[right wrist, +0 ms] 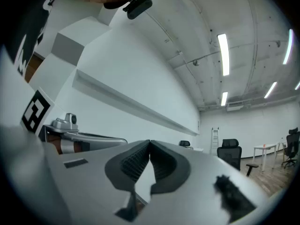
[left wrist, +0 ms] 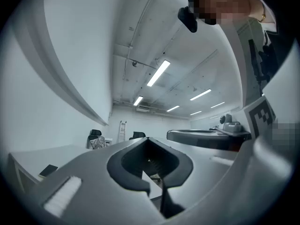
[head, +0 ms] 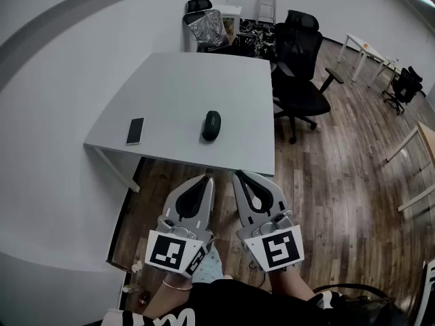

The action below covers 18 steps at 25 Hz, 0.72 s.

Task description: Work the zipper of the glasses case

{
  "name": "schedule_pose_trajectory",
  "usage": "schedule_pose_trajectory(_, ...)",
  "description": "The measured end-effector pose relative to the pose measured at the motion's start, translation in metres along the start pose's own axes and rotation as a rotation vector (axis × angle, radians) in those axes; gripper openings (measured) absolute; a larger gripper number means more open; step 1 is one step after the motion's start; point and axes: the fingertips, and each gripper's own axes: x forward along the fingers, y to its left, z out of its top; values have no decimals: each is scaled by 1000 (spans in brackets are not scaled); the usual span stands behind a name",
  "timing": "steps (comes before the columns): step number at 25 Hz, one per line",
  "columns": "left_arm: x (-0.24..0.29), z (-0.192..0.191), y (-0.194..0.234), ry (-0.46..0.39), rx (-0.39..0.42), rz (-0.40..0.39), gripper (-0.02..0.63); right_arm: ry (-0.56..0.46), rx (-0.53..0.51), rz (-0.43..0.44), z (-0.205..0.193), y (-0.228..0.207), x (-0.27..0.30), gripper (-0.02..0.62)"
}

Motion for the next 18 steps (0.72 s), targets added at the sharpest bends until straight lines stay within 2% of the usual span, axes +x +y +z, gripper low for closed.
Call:
schedule_pose_trajectory(7,64,-19,58,-6,-11,-15,2,-15,-29,11,-21,-27,81,6)
schedule_pose_trajectory(12,128,-23,118,-21,19,-45,2,-4,-26,-12,-43,-60,164,6)
schedule_pose_trajectory(18,199,-33,185,-3,-13,-75,3,10,-20,-50,-57,-99,254,6)
